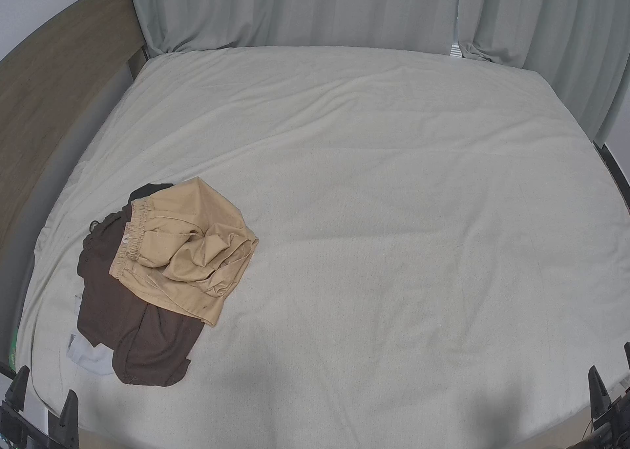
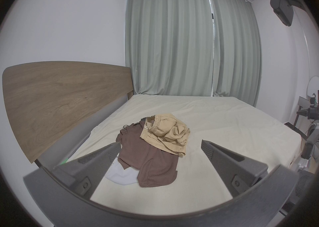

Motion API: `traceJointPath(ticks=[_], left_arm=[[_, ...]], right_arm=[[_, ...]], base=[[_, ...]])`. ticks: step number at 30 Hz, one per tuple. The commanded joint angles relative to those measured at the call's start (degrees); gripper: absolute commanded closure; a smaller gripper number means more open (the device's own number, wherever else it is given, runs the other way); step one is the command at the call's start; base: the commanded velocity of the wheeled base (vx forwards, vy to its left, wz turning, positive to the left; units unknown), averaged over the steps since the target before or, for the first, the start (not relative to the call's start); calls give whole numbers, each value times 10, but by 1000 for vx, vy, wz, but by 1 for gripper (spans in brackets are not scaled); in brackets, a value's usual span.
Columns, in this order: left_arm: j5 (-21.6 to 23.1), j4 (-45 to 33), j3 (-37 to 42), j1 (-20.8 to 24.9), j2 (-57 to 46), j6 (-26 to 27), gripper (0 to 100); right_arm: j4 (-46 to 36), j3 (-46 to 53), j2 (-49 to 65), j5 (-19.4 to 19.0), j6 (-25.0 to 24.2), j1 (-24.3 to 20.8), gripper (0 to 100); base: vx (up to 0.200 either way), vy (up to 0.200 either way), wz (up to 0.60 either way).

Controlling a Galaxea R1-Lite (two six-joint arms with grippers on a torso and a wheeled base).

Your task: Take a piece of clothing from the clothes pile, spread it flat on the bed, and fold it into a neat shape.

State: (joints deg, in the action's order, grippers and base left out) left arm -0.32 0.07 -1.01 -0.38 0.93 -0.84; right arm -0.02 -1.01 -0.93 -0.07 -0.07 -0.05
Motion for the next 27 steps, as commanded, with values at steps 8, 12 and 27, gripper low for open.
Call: traceJointPath(ticks=[8,12,27], left_arm=[[-4,0,10,-1,-6,0,0],[-5,0,10,-1,-7,-2,0],[-11,2,10,-1,-7,-5,0]], right_arm=[[0,10,9,0,0,0,0],[0,10,9,0,-1,0,0],[0,10,9,0,-1,0,0]], base=[[0,0,0],[0,0,0],[0,0,0]])
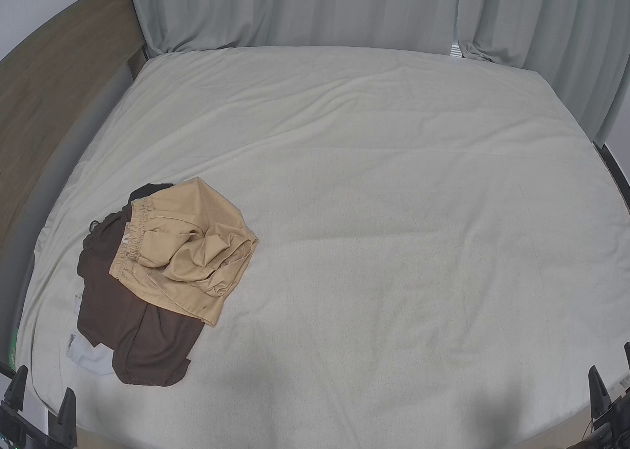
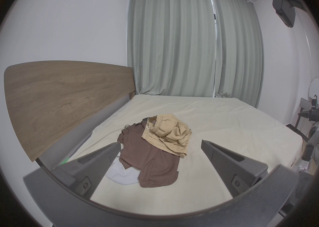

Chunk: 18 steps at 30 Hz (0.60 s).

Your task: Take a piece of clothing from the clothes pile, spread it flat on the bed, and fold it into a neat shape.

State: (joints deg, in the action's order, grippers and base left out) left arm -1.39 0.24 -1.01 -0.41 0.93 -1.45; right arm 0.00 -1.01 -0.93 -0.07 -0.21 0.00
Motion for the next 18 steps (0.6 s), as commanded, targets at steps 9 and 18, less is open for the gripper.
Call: traceJointPath(ticks=[9,18], left_arm=[[-1,27,-13,0,-7,0,0],[14,20,-30,14,20,-18,0]], right_arm=[[0,10,9,0,0,0,0],[0,10,9,0,0,-1,0]], base=[[0,0,0],[0,0,0]])
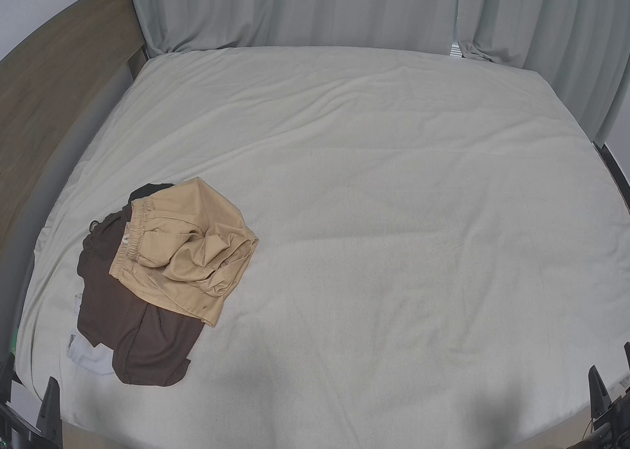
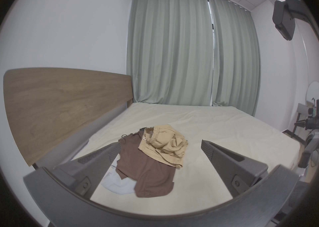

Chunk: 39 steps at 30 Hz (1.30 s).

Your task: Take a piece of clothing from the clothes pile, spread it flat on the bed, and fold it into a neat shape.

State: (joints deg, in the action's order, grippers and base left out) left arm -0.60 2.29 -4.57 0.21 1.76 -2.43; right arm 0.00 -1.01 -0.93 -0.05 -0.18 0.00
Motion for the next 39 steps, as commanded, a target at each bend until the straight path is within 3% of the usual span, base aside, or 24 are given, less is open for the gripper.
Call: traceJointPath(ticks=[1,15,22,39], left_arm=[[14,-3,3,10,14,-19,0],[43,-12,-94,96,142,-134,0],[43,-6,-135,127,220,-152,0],[110,24,-197,124,374,-171,0]], right_arm=[[0,10,9,0,0,-1,0],[0,10,9,0,1,-1,0],[0,10,9,-1,1,-2,0],[0,10,9,-1,1,-2,0]], base=[[0,0,0],[0,0,0],[0,0,0],[0,0,0]])
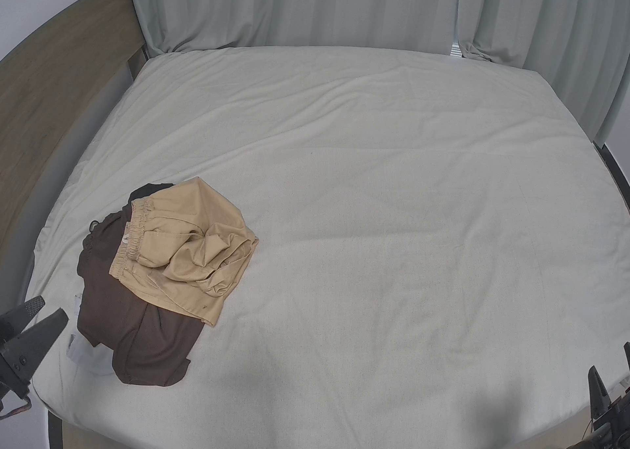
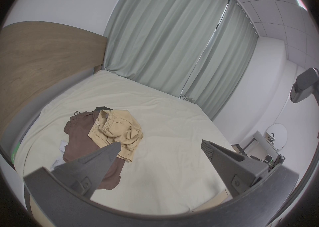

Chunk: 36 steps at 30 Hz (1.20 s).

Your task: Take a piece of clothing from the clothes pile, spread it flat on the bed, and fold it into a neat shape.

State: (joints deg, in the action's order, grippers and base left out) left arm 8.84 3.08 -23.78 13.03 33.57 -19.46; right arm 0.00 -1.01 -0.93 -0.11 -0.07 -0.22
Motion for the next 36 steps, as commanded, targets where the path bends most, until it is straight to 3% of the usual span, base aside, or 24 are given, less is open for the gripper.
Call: traceJointPath(ticks=[1,7,13,22,36], left_arm=[[17,21,-5,-5,62,-1,0],[30,76,-5,-30,125,1,0],[120,141,-6,-103,195,6,0],[284,145,-21,-197,236,6,0],[387,147,-59,-256,286,6,0]], right_arm=[[0,10,9,-1,0,0,0],[0,10,9,-1,0,0,0],[0,10,9,-1,1,0,0],[0,10,9,-2,2,0,0],[0,10,9,-2,2,0,0]], base=[[0,0,0],[0,0,0],[0,0,0],[0,0,0],[0,0,0]])
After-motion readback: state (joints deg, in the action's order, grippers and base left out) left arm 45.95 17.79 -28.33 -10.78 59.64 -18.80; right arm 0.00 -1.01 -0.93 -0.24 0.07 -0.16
